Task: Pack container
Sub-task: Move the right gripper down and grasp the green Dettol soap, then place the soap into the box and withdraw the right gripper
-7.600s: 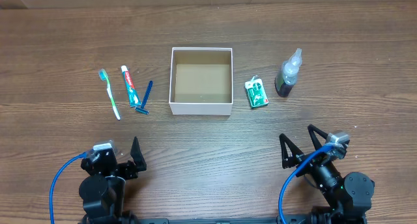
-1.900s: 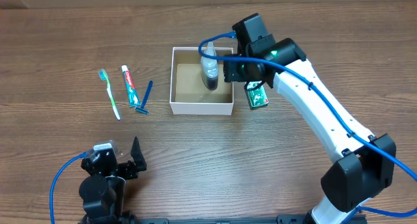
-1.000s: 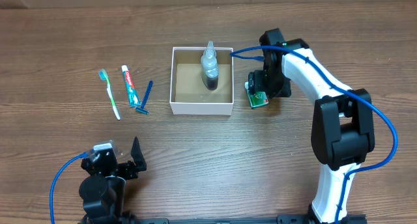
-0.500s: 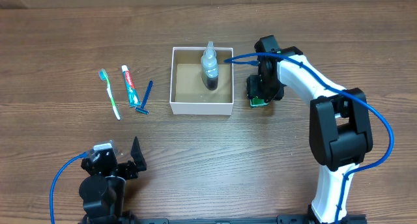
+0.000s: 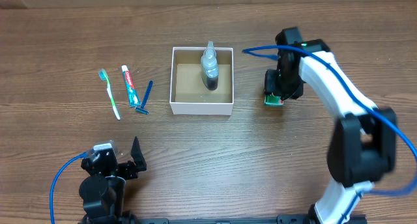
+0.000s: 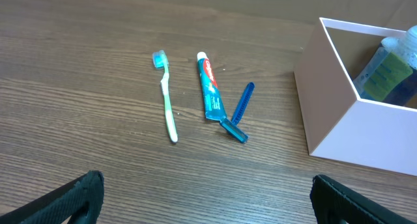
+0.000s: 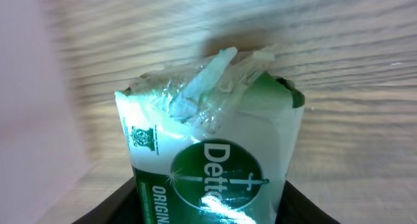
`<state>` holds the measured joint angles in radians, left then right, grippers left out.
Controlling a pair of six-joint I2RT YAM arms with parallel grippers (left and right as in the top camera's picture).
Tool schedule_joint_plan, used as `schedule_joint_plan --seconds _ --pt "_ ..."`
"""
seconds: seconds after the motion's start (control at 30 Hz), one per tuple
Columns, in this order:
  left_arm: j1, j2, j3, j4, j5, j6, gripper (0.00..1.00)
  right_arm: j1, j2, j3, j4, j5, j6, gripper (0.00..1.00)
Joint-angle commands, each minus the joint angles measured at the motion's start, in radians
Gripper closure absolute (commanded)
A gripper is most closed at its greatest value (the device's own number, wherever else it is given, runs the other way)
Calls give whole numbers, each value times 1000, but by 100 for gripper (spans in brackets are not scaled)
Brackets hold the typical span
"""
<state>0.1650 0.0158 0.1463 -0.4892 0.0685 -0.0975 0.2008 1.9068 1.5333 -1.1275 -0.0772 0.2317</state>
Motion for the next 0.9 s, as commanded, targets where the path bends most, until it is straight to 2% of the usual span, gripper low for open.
schedule_joint_plan --seconds 0.0,0.13,0.33,0.4,0.5,0.6,0.73,0.87 --pt "-1 -11 -9 0 10 5 0 77 -185 40 -18 -19 3 50" --pt "-1 -11 -9 0 10 5 0 235 -269 40 29 -37 6 50" --pt "-1 -11 -9 0 10 5 0 412 -224 39 174 -21 -5 48" --pt "-1 -11 -9 0 10 5 0 429 -200 39 204 3 -92 48" --pt "-1 -11 -9 0 10 5 0 427 -161 39 229 8 -345 44" --pt "-1 -11 -9 0 10 5 0 427 -140 39 253 8 -507 44" --pt "-1 -11 -9 0 10 5 0 427 -113 39 309 8 -608 44" --pt "-1 -11 -9 0 10 5 0 426 -110 39 313 9 -614 44"
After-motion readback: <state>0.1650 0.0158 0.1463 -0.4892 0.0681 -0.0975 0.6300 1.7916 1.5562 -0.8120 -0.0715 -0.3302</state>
